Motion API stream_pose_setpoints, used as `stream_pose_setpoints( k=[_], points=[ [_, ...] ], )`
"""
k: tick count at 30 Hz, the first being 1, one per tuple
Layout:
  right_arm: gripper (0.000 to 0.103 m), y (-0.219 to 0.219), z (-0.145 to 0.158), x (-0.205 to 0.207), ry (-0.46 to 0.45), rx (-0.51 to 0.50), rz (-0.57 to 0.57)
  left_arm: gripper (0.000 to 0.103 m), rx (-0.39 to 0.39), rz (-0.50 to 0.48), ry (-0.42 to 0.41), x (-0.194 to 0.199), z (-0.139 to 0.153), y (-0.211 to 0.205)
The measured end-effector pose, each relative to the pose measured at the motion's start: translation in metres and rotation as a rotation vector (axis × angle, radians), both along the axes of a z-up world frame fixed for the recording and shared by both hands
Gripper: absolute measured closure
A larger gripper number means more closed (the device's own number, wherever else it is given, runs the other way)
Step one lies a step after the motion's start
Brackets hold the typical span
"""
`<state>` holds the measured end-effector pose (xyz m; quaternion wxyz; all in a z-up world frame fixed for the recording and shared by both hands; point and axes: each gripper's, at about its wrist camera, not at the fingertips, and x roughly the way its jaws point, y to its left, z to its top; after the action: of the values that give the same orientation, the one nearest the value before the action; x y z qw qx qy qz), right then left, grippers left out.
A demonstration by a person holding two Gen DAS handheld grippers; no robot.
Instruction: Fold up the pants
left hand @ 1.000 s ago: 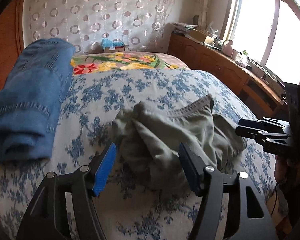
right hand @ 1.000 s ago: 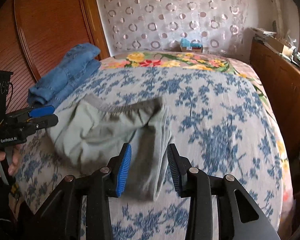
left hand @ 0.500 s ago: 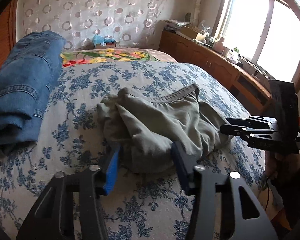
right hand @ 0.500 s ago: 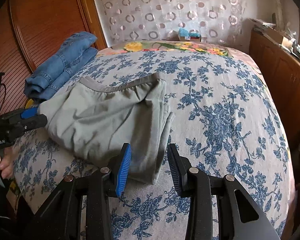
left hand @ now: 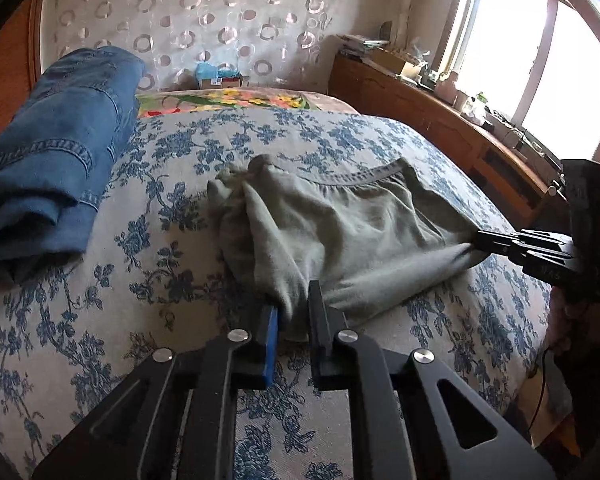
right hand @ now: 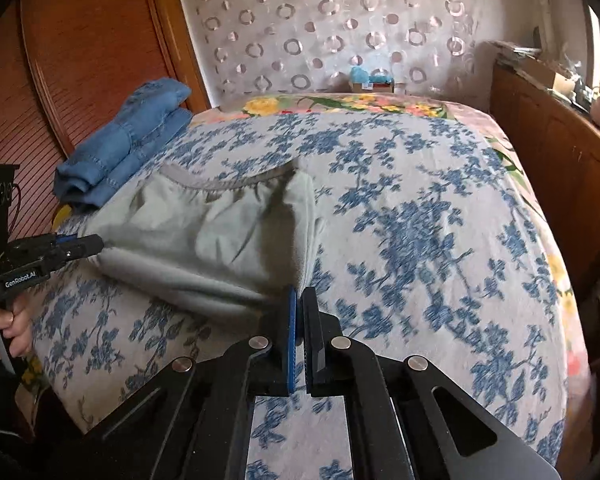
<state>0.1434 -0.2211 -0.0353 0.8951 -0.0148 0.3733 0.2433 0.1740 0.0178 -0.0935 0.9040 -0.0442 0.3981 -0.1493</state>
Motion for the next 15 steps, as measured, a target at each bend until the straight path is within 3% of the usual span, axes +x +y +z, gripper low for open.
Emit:
stream_pose_setpoints(
  k=[3,5,6,8,15],
  points=[
    [0.100,0.002,0.005,0.001,-0.007,0.001,-0.002,0.085,0.006,0.006,0.016,0.004,-0.002,-0.001],
    [0.089,0.004,0.008,0.006,-0.004,0.000,-0.006,0.074,0.021,0.015,0.019,0.006,-0.002,-0.002],
    [0.076,0.006,0.008,0.009,-0.003,-0.013,-0.012,0.071,0.025,0.021,0.021,0.008,-0.002,-0.002],
    [0.068,0.010,0.007,0.015,-0.008,-0.025,-0.020,0.067,0.025,0.032,0.024,0.010,-0.002,-0.001],
    [0.068,0.021,-0.005,0.028,0.045,-0.024,-0.001,0.067,0.019,0.026,0.020,0.013,-0.004,-0.002]
  ],
)
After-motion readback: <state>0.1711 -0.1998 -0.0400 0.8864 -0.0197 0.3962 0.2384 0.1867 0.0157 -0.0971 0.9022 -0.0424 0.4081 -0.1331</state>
